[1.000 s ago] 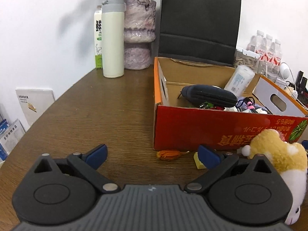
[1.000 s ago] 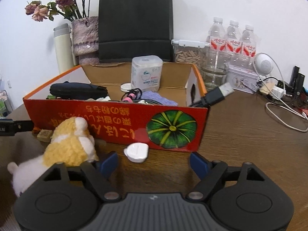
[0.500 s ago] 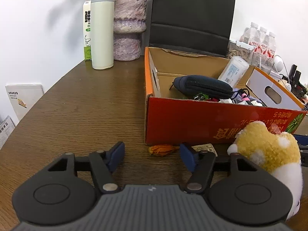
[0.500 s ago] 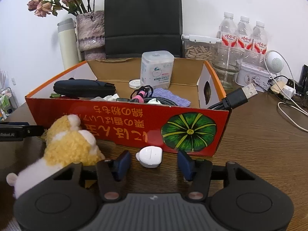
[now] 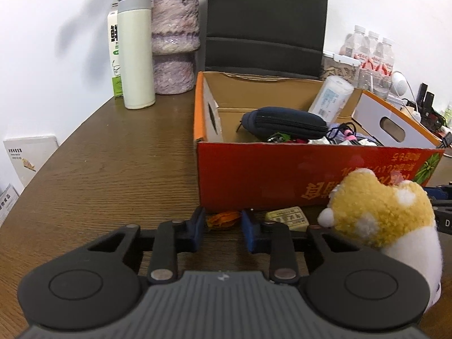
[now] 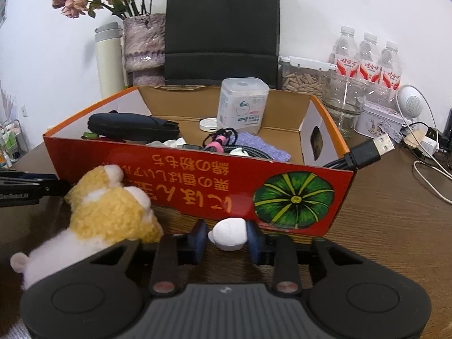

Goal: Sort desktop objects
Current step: 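Close the right gripper on the white piece while the left grasps the orange item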

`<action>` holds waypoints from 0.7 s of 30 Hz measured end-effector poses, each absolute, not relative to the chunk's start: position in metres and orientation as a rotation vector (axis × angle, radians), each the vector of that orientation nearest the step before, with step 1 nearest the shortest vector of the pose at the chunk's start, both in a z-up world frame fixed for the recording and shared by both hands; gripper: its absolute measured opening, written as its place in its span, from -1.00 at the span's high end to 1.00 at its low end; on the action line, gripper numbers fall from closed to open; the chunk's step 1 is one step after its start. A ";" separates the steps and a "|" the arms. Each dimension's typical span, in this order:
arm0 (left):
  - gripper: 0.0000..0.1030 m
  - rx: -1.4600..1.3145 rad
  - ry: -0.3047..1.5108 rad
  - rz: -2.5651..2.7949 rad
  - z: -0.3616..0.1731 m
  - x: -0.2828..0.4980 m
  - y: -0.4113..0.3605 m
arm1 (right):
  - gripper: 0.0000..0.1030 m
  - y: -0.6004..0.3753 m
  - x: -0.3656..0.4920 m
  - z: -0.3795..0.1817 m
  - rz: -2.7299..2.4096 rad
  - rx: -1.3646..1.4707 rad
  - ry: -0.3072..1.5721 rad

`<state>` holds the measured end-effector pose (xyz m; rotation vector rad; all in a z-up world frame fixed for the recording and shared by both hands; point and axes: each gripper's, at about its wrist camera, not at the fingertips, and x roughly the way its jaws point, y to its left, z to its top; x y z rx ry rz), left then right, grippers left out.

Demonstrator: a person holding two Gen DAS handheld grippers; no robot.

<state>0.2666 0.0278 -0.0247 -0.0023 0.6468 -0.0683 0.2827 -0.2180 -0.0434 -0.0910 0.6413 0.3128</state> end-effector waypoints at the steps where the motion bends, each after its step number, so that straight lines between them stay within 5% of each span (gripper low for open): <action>1: 0.47 -0.005 0.646 -0.070 -0.025 0.266 0.027 | 0.54 -0.217 0.282 -0.043 0.314 -0.093 0.640; 21: 0.64 -0.028 0.568 -0.080 -0.015 0.240 0.026 | 0.57 -0.218 0.253 -0.033 0.285 -0.052 0.555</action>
